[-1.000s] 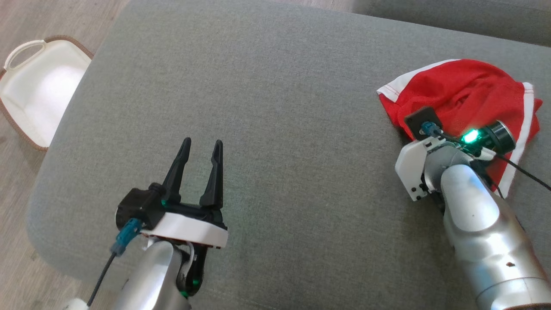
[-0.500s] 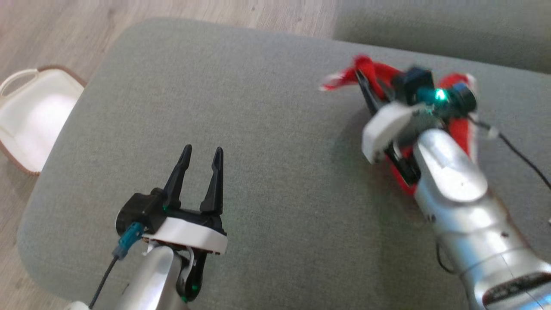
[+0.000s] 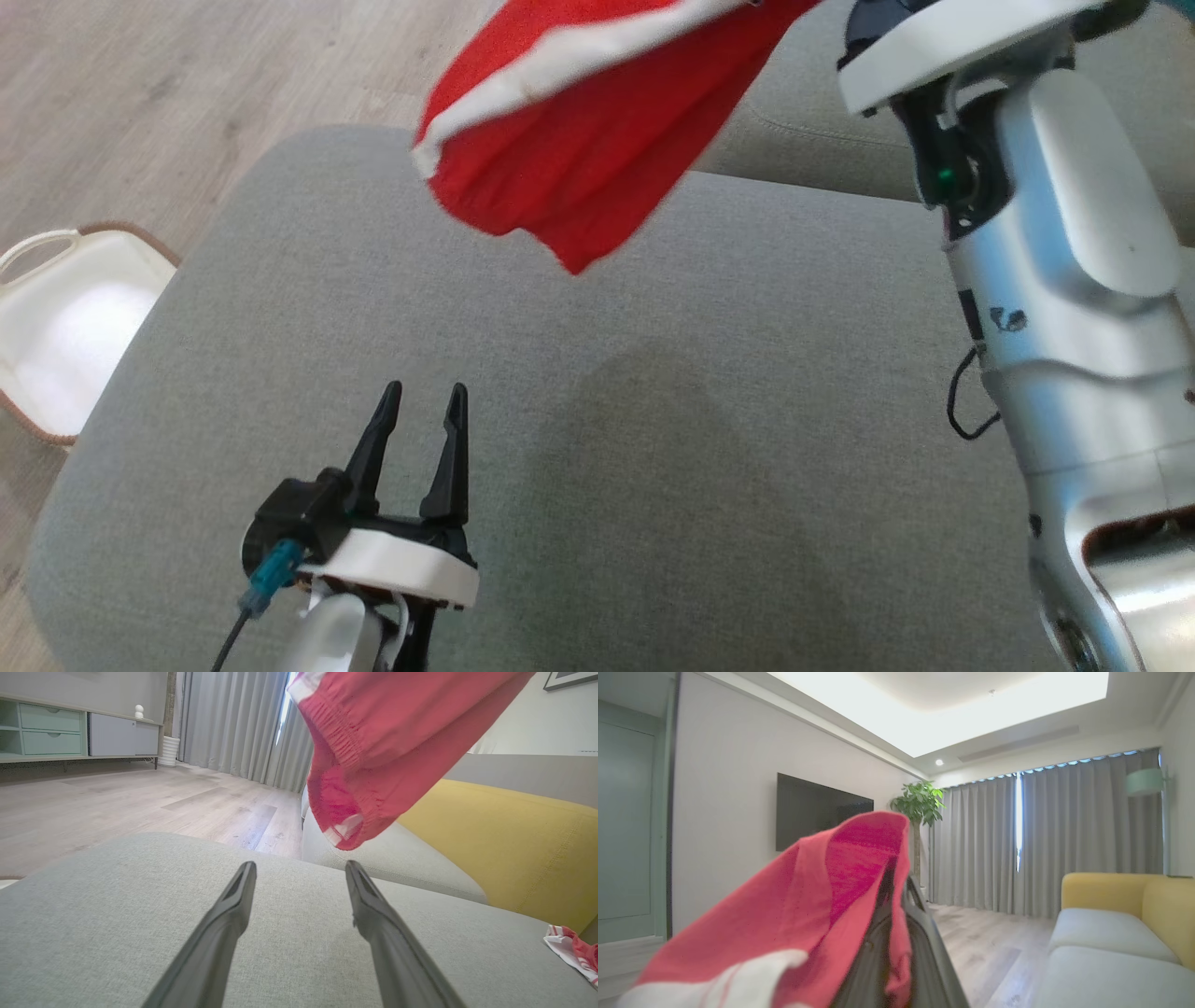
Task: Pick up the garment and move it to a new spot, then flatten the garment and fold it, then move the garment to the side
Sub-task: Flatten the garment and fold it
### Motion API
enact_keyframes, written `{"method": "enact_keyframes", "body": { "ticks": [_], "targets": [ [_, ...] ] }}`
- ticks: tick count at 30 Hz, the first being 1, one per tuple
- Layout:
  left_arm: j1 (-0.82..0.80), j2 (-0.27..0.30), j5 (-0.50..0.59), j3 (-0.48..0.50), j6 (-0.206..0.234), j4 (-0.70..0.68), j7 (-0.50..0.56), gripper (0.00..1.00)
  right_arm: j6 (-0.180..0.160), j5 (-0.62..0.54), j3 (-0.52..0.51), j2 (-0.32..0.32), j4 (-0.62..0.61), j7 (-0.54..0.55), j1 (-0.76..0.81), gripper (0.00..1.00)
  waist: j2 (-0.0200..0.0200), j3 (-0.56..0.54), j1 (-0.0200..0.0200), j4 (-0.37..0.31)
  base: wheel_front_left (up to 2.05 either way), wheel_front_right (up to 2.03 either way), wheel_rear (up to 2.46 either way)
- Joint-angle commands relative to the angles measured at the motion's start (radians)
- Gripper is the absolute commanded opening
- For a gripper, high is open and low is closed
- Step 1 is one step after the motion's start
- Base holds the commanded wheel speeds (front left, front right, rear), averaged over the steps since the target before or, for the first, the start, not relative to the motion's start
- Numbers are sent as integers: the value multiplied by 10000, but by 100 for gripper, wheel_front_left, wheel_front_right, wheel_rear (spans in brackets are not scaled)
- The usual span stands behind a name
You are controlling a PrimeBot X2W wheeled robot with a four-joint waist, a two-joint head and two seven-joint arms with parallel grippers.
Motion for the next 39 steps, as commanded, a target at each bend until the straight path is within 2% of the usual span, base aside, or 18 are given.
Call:
{"method": "enact_keyframes", "body": {
  "ticks": [1,9,16,28,29,30,34,39],
  "targets": [
    [-323,97,109,377,-57,-374,-97,100,-9,-32,-99,205,-324,107,-37,0,-1,-20,2,-38,0,0,0],
    [-317,103,152,314,-73,-616,-97,100,-9,-613,-815,206,-554,782,1455,0,-1,222,2,-85,0,0,0],
    [-444,89,116,376,-77,-731,-97,100,-9,-1756,-1805,-25,-174,1098,3054,0,-1,569,2,-149,0,0,0],
    [-436,70,166,527,-86,-726,-97,100,-9,-2139,-3609,-609,-863,1561,5632,0,-1,535,2,-1064,0,0,0],
    [-436,72,172,535,-89,-732,-97,100,-9,-2205,-3740,-623,-859,1651,5824,34,-1,520,2,-1163,0,0,0],
    [-436,75,181,540,-91,-739,-97,100,-9,-2282,-3921,-642,-839,1703,5976,100,-1,517,2,-1261,0,0,0],
    [-447,79,220,496,-101,-747,-97,100,-9,-2840,-4576,-712,-624,1609,6245,100,-1,525,2,-1609,0,0,0],
    [-465,85,263,496,-109,-796,-97,100,-9,-3250,-4773,-540,-527,1218,6214,100,-1,541,2,-1997,0,0,0]
  ]
}}
